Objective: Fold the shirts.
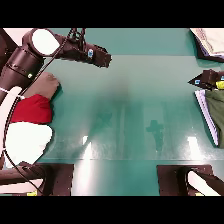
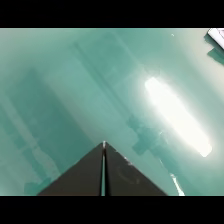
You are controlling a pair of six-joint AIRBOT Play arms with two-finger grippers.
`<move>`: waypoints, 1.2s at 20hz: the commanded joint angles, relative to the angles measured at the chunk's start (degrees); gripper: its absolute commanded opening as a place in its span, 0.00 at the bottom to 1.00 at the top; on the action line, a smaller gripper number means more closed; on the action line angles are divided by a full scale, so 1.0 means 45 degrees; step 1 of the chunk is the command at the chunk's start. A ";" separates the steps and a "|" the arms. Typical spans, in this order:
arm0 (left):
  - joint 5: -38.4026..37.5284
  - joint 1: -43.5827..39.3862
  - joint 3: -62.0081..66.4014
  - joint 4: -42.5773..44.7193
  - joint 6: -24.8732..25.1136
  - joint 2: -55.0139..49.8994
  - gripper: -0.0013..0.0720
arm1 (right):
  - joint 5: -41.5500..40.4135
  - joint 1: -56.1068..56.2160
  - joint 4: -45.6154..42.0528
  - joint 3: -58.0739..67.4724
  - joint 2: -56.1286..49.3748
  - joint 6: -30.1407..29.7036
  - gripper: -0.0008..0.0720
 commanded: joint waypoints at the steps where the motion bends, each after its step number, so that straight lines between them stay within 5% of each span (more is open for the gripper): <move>1: 0.0092 0.0000 0.0000 0.0005 0.0000 0.0005 0.06 | 0.0068 0.0024 0.0010 0.0000 0.0010 0.0005 0.04; 15: 0.0670 0.0126 0.0010 0.0782 0.0185 0.0010 0.08 | 0.0413 0.0019 0.0010 0.0000 0.0010 0.0010 0.04; 17: 0.0189 0.0947 0.0107 0.3560 -0.1889 0.0024 0.77 | 0.0461 0.0024 0.0010 0.0000 0.0010 0.0010 0.04; 19: -0.0840 0.2380 0.0087 0.5945 -0.3483 -0.0010 0.81 | 0.0573 0.0024 0.0005 0.0000 0.0010 0.0010 0.04; 24: -0.1477 0.6086 0.0058 0.6683 -0.3439 -0.1020 0.81 | 0.0699 0.0024 0.0015 0.0000 0.0010 0.0010 0.04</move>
